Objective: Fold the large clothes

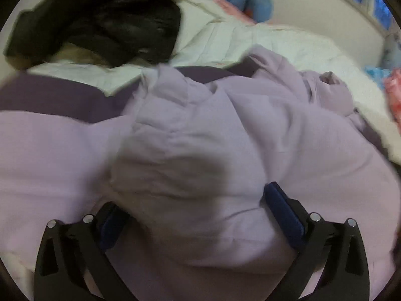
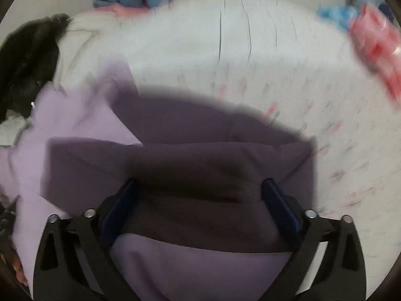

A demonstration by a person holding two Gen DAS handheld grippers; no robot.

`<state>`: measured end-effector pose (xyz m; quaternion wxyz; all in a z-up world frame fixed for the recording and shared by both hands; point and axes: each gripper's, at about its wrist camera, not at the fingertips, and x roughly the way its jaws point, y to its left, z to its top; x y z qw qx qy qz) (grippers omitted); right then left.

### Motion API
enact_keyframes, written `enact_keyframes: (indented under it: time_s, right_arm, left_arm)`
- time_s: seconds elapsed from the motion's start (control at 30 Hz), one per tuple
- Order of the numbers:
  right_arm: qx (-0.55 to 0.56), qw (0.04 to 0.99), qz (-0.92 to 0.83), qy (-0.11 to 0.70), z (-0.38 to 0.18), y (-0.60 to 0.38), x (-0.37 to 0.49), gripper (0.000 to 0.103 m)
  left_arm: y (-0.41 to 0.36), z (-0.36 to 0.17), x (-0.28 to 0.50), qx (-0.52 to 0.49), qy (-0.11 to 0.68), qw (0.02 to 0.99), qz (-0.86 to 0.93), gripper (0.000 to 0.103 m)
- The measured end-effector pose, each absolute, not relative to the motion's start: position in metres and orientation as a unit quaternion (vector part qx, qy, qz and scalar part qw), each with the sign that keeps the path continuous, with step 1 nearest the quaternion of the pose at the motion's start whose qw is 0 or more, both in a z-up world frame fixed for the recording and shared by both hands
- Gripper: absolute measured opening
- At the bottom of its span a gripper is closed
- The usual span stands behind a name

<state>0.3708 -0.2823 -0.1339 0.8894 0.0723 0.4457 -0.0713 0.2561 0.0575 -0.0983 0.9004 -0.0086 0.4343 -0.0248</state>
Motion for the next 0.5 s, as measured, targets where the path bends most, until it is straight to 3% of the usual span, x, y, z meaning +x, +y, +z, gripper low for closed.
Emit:
enact_keyframes:
  time_s: [0.17, 0.27, 0.37, 0.5]
  right_arm:
    - [0.075, 0.908, -0.053, 0.409, -0.091, -0.27, 0.325, 0.093]
    - [0.09, 0.926, -0.033, 0.364, -0.076, -0.269, 0.253, 0.094]
    - [0.052, 0.895, -0.029, 0.442, -0.128, -0.268, 0.25, 0.094]
    - [0.098, 0.889, -0.038, 0.446, -0.099, -0.273, 0.245, 0.094]
  left_arm:
    - [0.052, -0.092, 0.249, 0.026, 0.437, 0.899, -0.002, 0.098]
    - [0.068, -0.068, 0.214, -0.025, 0.412, 0.911, -0.004, 0.098]
    - [0.068, -0.086, 0.199, -0.01, 0.432, 0.902, -0.001, 0.098]
    - [0.063, -0.079, 0.184, 0.037, 0.469, 0.882, -0.014, 0.098]
